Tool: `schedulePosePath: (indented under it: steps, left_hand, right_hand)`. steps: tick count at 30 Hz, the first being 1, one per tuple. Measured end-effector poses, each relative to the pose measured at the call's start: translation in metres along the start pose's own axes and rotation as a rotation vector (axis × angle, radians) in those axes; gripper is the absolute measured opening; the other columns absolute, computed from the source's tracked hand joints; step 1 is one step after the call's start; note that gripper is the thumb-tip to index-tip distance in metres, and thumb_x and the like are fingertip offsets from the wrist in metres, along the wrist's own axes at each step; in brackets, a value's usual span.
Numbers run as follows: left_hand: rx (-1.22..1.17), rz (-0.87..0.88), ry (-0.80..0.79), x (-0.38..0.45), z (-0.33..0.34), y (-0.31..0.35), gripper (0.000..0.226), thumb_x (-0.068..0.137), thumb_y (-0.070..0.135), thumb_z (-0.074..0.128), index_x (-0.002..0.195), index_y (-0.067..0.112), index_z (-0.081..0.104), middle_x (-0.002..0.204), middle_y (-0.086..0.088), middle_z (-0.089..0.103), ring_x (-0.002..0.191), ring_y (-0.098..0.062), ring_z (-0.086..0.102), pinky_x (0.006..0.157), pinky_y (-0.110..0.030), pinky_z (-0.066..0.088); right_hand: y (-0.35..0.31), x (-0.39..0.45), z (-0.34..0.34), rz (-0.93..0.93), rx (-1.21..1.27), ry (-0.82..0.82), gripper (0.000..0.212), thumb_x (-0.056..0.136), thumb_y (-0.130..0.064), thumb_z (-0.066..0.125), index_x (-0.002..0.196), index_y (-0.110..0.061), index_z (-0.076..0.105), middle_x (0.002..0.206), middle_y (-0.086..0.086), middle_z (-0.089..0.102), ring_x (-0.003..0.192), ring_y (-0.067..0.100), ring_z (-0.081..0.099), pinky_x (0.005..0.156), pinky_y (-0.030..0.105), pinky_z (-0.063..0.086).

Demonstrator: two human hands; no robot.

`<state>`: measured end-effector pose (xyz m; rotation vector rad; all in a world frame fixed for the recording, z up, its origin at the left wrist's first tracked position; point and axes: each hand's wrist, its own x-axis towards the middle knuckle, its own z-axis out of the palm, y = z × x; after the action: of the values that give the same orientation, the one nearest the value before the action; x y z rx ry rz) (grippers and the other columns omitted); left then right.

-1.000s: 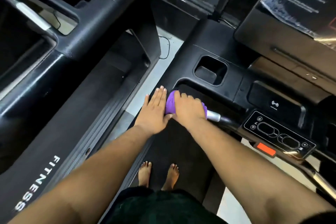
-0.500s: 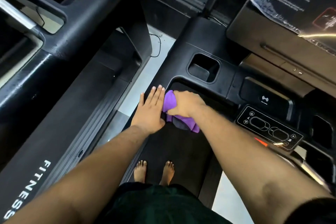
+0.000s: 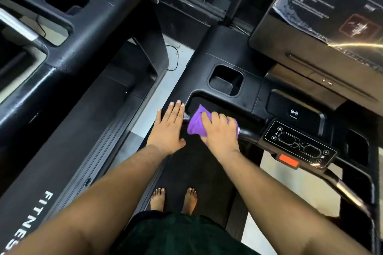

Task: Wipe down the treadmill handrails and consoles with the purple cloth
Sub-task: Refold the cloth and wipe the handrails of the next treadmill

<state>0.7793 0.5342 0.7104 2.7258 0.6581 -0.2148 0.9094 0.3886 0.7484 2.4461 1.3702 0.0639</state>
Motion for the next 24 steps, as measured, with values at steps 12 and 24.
schedulePosePath:
  steps: [12,24]
  left_hand:
    - [-0.001,0.002,-0.011,-0.002,-0.002,0.002,0.123,0.081,0.045,0.072,0.162,0.015,-0.016,0.171,-0.005,-0.018,0.158,-0.024,-0.016,0.128,-0.056,0.002]
    - [0.015,0.015,0.002,-0.002,-0.002,0.0,0.124,0.083,0.049,0.072,0.161,0.015,-0.018,0.171,-0.006,-0.018,0.158,-0.026,-0.016,0.127,-0.056,0.0]
  right_hand:
    - [0.03,-0.018,0.008,0.046,-0.031,-0.012,0.081,0.071,-0.067,0.073,0.135,-0.023,0.049,0.108,0.006,0.058,0.094,0.029,0.058,0.08,0.043,0.042]
    - [0.055,-0.027,0.004,0.129,0.02,-0.109,0.077,0.067,-0.07,0.074,0.124,-0.023,0.051,0.103,0.005,0.06,0.094,0.03,0.06,0.08,0.044,0.042]
